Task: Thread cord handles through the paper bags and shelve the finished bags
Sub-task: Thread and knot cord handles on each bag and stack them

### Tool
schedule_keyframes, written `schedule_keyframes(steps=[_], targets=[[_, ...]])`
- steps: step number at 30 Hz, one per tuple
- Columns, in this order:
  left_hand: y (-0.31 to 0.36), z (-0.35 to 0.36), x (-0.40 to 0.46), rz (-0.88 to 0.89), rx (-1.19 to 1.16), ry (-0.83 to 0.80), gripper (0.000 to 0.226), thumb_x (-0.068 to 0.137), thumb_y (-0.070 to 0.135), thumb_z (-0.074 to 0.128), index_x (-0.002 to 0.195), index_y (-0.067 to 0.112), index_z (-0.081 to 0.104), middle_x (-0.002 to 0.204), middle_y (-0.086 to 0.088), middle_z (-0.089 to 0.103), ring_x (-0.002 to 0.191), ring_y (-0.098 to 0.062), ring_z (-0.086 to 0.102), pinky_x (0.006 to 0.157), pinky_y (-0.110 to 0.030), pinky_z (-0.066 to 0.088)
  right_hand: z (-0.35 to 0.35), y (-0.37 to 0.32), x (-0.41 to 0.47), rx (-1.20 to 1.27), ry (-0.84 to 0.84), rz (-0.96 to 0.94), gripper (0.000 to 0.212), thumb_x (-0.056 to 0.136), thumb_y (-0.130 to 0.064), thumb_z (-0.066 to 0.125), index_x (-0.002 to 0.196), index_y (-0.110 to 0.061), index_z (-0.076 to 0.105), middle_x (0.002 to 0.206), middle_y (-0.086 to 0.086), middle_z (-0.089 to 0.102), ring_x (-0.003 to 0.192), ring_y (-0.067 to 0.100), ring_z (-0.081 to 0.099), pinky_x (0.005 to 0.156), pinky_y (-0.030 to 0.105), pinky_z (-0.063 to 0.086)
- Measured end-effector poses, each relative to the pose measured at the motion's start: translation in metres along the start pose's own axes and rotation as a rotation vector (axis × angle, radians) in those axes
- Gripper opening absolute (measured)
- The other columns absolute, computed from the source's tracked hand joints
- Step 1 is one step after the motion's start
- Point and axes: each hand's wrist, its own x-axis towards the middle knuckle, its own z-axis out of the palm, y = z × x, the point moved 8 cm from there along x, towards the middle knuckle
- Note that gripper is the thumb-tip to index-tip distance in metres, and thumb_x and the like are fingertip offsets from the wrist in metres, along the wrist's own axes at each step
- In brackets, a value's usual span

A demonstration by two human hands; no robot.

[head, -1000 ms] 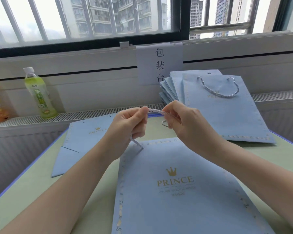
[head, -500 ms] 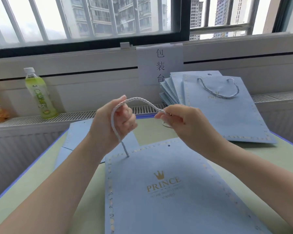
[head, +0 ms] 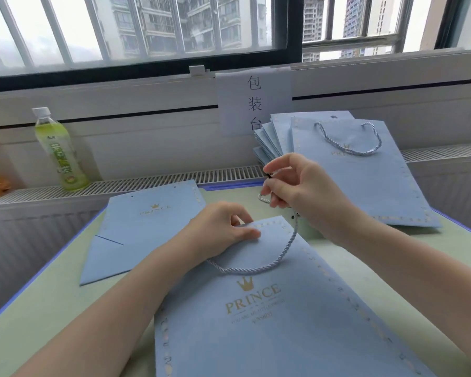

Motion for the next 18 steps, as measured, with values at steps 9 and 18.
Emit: schedule_keyframes(steps=[9, 18], targets=[[-0.008, -0.005, 0.003, -0.094, 0.055, -0.012, 0.017, 0.093, 0.023, 0.054, 0.084, 0.014, 0.065, 0.080, -0.001, 0.063, 0.072, -0.013, 0.053, 0.062, -0.021, 0.040, 0.033, 0.001, -0.010, -0.758, -0.223, -0.271, 0.022, 0.088, 0.002, 0.051, 0.093, -0.011, 0.067, 0.080, -0.003, 0.064, 0.077, 0.015, 0.059, 0.072, 0.033, 0.048], [-0.011, -0.004, 0.001, -0.126, -0.067, -0.017, 0.019, 0.091, 0.015, 0.057, 0.073, 0.018, 0.063, 0.080, -0.007, 0.065, 0.072, -0.017, 0.055, 0.067, -0.027, 0.044, 0.042, 0.007, -0.012, -0.845, -0.240, -0.371, 0.024, 0.083, 0.005, 0.054, 0.088, -0.016, 0.064, 0.083, -0.003, 0.064, 0.077, 0.019, 0.058, 0.065, 0.033, 0.047]])
